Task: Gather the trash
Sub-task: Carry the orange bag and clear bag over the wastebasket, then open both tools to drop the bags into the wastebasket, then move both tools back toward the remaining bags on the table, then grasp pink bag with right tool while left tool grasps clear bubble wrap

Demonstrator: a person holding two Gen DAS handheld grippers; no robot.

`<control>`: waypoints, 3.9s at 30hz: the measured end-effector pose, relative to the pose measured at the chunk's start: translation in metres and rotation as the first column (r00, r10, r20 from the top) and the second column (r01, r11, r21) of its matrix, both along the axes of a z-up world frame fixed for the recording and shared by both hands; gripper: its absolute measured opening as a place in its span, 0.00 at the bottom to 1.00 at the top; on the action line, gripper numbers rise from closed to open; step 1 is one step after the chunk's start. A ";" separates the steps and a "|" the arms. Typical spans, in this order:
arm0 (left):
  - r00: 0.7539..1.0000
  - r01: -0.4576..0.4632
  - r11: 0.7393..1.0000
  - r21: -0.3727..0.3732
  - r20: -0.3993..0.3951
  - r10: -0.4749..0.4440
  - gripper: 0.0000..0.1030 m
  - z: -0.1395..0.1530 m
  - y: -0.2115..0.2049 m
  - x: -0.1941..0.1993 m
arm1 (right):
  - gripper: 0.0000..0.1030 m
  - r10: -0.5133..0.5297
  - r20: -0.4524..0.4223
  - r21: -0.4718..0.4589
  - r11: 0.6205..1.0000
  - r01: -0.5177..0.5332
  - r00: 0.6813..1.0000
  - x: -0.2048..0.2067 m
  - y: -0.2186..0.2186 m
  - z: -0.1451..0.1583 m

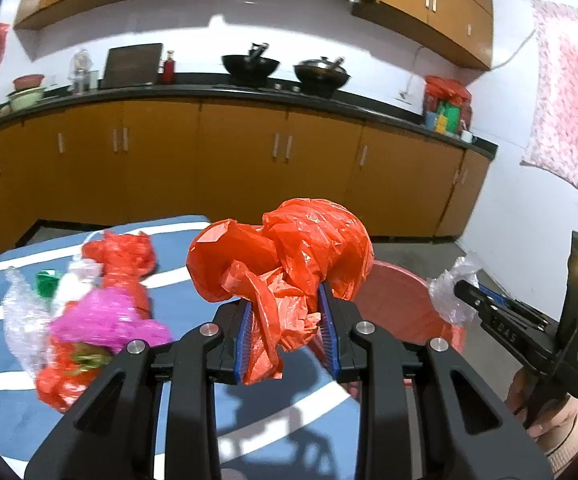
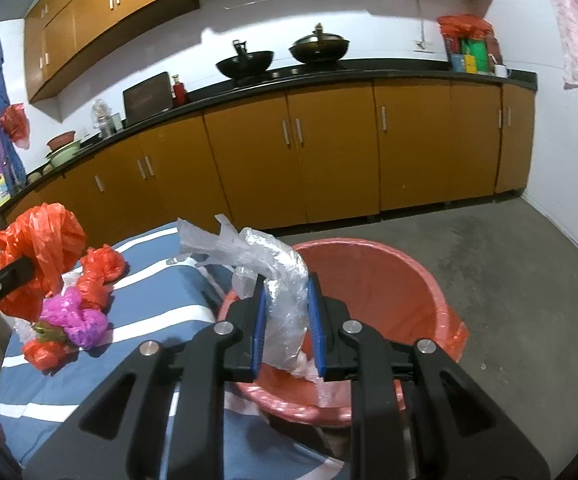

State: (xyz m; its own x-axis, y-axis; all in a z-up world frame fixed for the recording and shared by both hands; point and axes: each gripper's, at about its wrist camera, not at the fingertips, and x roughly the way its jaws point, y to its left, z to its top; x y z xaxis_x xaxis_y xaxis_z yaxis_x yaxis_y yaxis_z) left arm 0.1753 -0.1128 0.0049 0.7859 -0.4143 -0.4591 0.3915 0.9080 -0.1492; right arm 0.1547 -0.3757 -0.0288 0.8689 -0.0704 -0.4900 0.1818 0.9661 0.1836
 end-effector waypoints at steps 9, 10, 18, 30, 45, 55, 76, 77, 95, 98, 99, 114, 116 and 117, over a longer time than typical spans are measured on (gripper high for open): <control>0.998 0.058 0.998 0.020 -0.033 -0.058 0.29 -0.019 -0.044 0.008 | 0.20 -0.047 -0.011 0.008 0.999 0.048 0.999 0.001 -0.033 -0.008; 0.997 0.064 0.998 0.022 -0.038 -0.063 0.29 -0.021 -0.049 0.010 | 0.20 -0.051 -0.013 0.010 0.999 0.051 0.999 0.002 -0.036 -0.010; 0.991 0.119 0.992 0.039 -0.070 -0.116 0.29 -0.039 -0.084 0.021 | 0.19 -0.072 -0.029 0.032 0.997 0.073 0.997 0.015 -0.054 -0.022; 0.982 0.158 0.986 0.055 -0.112 -0.151 0.29 -0.060 -0.117 0.045 | 0.20 -0.084 -0.041 0.037 0.996 0.086 0.996 0.036 -0.066 -0.032; 0.972 0.143 0.990 0.005 -0.189 -0.139 0.48 -0.078 -0.107 0.068 | 0.44 -0.086 -0.044 0.063 0.994 0.088 0.995 0.041 -0.073 -0.042; 0.977 0.123 0.992 -0.015 -0.172 -0.124 0.53 -0.066 -0.091 0.065 | 0.45 -0.094 -0.047 0.040 0.995 0.096 0.994 0.032 -0.070 -0.037; 0.897 -0.443 0.894 0.072 0.046 0.440 0.79 -0.043 0.154 -0.015 | 0.58 0.271 0.007 0.037 0.962 -0.271 0.962 0.047 0.091 -0.010; 0.881 -0.473 0.878 0.072 0.042 0.471 0.80 -0.046 0.166 -0.018 | 0.58 0.295 0.000 0.039 0.955 -0.295 0.955 0.050 0.104 -0.012; 0.781 -0.624 0.779 0.055 0.053 0.622 0.91 -0.064 0.251 -0.016 | 0.68 0.514 -0.107 -0.044 0.853 -0.520 0.851 0.098 0.254 -0.045; 0.785 -0.620 0.783 0.058 0.055 0.618 0.91 -0.067 0.254 -0.012 | 0.68 0.526 -0.125 -0.074 0.840 -0.537 0.841 0.105 0.268 -0.051; 0.785 -0.619 0.783 0.058 0.056 0.617 0.91 -0.068 0.255 -0.011 | 0.68 0.530 -0.131 -0.086 0.836 -0.542 0.838 0.108 0.273 -0.053; 0.816 -0.578 0.814 0.048 0.027 0.578 0.91 -0.076 0.250 0.006 | 0.51 0.553 -0.178 -0.137 0.806 -0.576 0.814 0.127 0.293 -0.068; 0.821 -0.571 0.820 0.049 0.028 0.570 0.91 -0.075 0.246 0.007 | 0.32 0.554 -0.186 -0.145 0.801 -0.581 0.811 0.126 0.294 -0.070; 0.825 -0.566 0.823 0.049 0.029 0.565 0.91 -0.075 0.244 0.008 | 0.30 0.556 -0.189 -0.152 0.798 -0.584 0.809 0.125 0.295 -0.070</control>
